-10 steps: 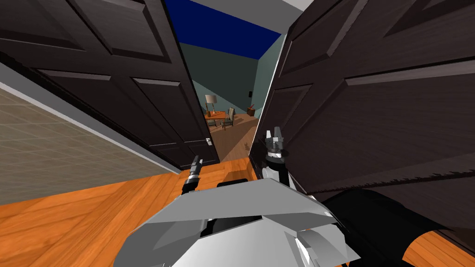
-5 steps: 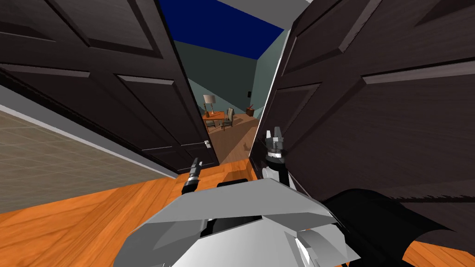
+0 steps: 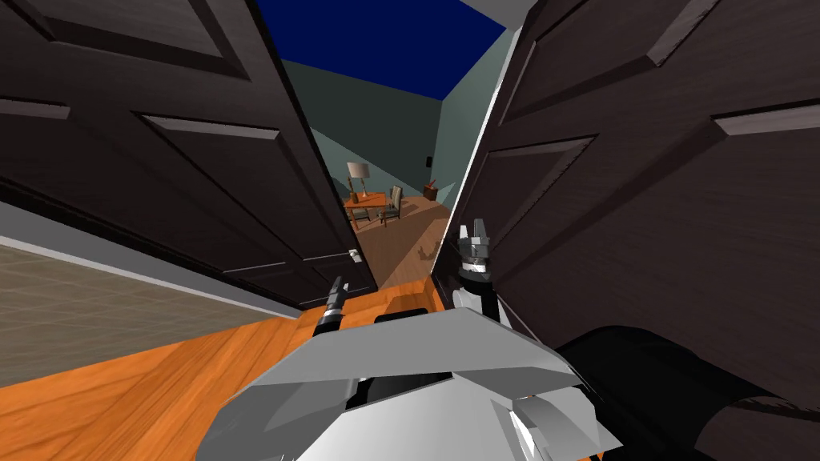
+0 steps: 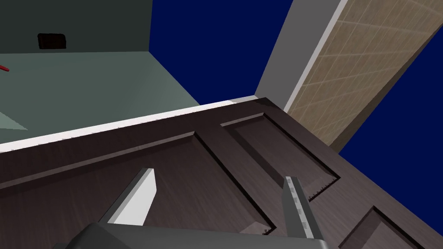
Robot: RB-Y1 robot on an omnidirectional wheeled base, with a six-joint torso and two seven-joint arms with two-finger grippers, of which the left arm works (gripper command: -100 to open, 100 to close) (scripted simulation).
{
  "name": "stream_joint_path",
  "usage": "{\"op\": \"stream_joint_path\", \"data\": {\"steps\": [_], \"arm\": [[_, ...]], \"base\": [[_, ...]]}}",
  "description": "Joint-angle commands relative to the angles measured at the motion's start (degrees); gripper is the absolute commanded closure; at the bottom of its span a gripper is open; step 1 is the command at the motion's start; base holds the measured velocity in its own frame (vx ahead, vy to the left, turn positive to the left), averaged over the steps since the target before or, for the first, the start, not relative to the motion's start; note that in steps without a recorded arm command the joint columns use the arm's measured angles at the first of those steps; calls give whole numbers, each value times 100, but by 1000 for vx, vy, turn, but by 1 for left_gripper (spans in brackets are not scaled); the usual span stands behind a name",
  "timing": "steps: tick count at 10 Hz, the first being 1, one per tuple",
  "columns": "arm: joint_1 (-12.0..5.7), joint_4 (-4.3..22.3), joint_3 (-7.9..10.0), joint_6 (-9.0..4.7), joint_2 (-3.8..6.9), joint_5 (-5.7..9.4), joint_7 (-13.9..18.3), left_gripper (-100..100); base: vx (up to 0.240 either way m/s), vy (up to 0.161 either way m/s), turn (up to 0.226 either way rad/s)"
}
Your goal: Pull the door open
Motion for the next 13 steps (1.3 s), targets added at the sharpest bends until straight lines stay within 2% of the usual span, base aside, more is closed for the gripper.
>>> {"op": "stream_joint_path", "data": {"steps": [1,6,7,13], "arm": [[-46,178,10,-64,13,19,23,-100],[-158,680,35,-215,50,77,91,-100],[-148,636,33,-204,51,71,86,-100],[-293,1059,322,-340,314,263,271,-100]], "base": [[119,25,-28],[126,30,-32],[54,15,-5],[184,1,-108]]}}
